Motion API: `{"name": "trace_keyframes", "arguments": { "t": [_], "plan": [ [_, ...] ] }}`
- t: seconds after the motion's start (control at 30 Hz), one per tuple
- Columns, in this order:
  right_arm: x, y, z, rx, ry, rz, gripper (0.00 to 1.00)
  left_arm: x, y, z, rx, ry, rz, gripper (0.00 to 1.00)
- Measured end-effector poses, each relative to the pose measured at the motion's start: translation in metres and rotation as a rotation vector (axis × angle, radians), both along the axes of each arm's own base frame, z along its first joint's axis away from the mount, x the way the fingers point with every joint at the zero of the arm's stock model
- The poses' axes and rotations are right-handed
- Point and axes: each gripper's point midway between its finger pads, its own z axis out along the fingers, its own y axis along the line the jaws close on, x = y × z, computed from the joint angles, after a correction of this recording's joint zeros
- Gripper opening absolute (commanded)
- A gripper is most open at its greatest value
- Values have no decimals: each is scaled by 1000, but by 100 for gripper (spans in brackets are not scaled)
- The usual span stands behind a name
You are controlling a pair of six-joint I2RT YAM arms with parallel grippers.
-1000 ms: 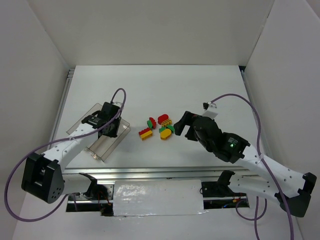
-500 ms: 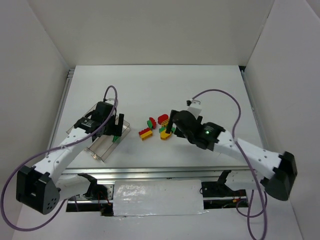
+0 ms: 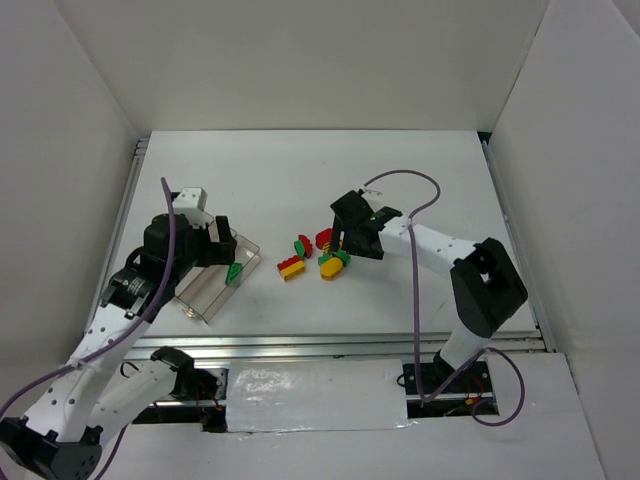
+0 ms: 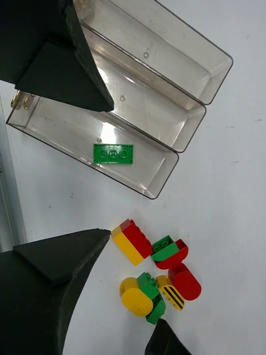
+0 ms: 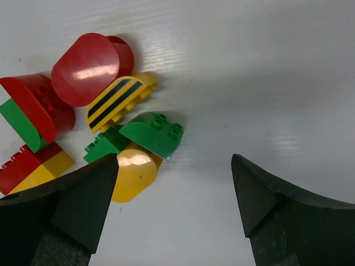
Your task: Sort the legos into containers by color
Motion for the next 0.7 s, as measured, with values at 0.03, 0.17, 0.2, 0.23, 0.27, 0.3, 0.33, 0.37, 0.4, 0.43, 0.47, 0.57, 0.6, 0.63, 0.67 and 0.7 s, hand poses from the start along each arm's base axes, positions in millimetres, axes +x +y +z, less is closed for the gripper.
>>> {"name": "trace_keyframes", "arguments": {
  "t": [0.03, 0.17, 0.2, 0.23, 0.27, 0.3, 0.33, 0.37, 0.4, 0.43, 0.47, 0.57, 0.6, 0.63, 0.67, 0.7],
  "plan": [
    [3, 3, -3, 2, 10, 22, 89, 1, -2, -3, 1, 12, -7, 99],
    [4, 14, -15, 14, 49, 129, 88, 3, -8, -18, 7, 72, -34, 100],
    [2, 16, -17, 18, 58, 155, 88, 3, -10, -21, 7, 83, -41, 100],
    [2, 18, -18, 23, 67, 178, 88, 2, -10, -22, 7, 88, -45, 99],
    [1, 19, -20, 27, 73, 193, 87, 1, -11, -22, 4, 90, -50, 99],
    [1, 21, -21, 29, 79, 208, 86, 1, -12, -21, 1, 87, -54, 100],
    [1, 22, -22, 32, 85, 217, 85, 0, -12, -20, -3, 84, -58, 100],
    [2, 22, -25, 32, 92, 222, 85, -1, -13, -19, -5, 79, -60, 99],
    [4, 22, -28, 31, 100, 225, 84, -1, -13, -17, -10, 75, -64, 99],
    [5, 21, -32, 29, 107, 225, 84, -2, -13, -16, -12, 71, -65, 100],
    [5, 21, -35, 33, 118, 222, 84, -2, -14, -16, -14, 69, -67, 99],
    [9, 20, -35, 38, 114, 222, 83, -3, -15, -16, -17, 71, -74, 99],
    [9, 20, -35, 38, 113, 220, 83, -3, -16, -16, -19, 72, -78, 99],
    [10, 19, -35, 39, 114, 219, 83, -3, -16, -16, -20, 72, -80, 100],
    [10, 19, -35, 41, 114, 217, 82, -3, -16, -16, -21, 72, -81, 100],
    [11, 18, -35, 42, 114, 215, 82, -3, -16, -16, -21, 73, -81, 99]
  ]
}}
